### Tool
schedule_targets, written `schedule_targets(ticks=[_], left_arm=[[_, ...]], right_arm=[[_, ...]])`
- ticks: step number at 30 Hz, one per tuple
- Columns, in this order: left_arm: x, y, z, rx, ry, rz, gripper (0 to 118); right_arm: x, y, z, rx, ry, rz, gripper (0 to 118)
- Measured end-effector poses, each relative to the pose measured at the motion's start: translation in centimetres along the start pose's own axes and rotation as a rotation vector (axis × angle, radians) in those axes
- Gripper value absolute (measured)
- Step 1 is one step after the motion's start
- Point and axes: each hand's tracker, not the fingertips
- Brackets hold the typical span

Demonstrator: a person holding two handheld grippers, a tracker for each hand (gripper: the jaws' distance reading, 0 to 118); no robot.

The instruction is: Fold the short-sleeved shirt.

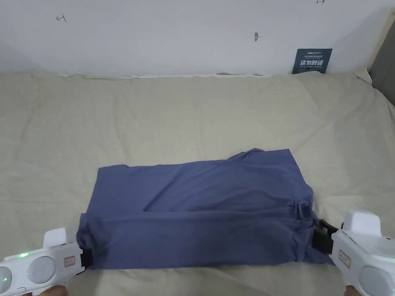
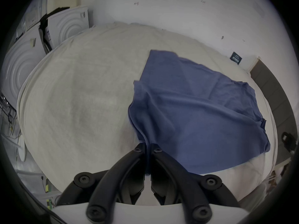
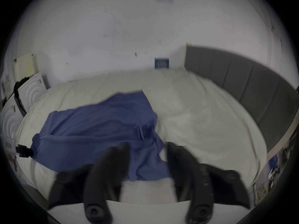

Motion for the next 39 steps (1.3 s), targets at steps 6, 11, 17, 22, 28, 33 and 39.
schedule_targets(ticks=[6,11,17,22,28,33,39], left_arm=[[-0.2,0.0,1.4,0.032,-0.027,-0.013,6],[-0.4,-0.1,1.5,0.023,-0.025,0.002,6],[-0.8,-0.2,2.6,0.034,-0.031,0.017,6],[-2.1,-1.1,4.7,0.042,-0.044,0.035,6],[-4.4,-5.0,4.8,-0.105,-0.022,0.084,6],[-4.8,-7.6,3.2,-0.122,0.009,0.102,6],[-2.6,-5.5,5.5,-0.092,0.049,0.042,90]], right_arm=[[1.8,-1.6,-7.1,-0.197,-0.063,-0.031,100],[1.9,-3.0,-8.7,-0.266,0.011,-0.061,43],[1.3,-2.2,-4.1,-0.163,0.001,0.047,9],[2.5,-3.5,0.5,-0.127,0.024,0.027,9],[3.8,-9.3,1.5,-0.232,0.004,-0.039,9],[4.4,-13.1,0.7,-0.233,-0.001,-0.115,10],[3.0,-9.4,2.4,-0.2,-0.062,-0.034,70]])
